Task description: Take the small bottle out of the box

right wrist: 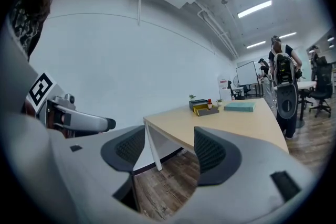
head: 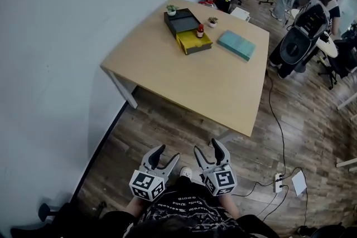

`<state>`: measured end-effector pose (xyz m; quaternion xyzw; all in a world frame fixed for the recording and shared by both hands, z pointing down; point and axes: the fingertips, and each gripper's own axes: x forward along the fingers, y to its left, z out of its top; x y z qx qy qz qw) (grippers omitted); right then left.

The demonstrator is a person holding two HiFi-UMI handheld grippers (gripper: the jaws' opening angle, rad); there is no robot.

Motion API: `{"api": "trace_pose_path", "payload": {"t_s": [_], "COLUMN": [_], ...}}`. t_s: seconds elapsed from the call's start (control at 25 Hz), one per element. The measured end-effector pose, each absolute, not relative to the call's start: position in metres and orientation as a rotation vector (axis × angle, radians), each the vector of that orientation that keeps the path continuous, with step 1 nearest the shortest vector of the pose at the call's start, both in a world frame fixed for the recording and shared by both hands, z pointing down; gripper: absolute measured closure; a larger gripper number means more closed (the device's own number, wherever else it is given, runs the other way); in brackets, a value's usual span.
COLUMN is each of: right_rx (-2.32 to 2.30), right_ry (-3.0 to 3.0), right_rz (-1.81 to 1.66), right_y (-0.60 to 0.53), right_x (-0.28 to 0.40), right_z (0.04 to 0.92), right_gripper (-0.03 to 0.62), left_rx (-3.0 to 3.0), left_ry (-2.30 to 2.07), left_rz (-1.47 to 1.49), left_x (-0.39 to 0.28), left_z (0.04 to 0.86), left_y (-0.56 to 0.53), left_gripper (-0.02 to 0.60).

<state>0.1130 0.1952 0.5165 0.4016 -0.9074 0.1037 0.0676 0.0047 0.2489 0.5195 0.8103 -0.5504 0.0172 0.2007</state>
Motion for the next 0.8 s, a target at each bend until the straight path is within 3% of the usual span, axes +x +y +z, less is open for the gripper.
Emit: {"api": "trace_pose_path", "payload": {"t_s": [0.8], "right_rx": [1.223], "right_ry": [-2.706], "right_rz": [0.33], "right_y": [0.096], "right_x": [0.175], "right_z": [0.521], "right_gripper": [0.298], "left_rx": [2.232], "left_ry": [-1.57], "left_rz": [0.065], "left_x": [0.059], "left_z": [0.523], "left_y": [0.149], "left_gripper": [0.331]}}
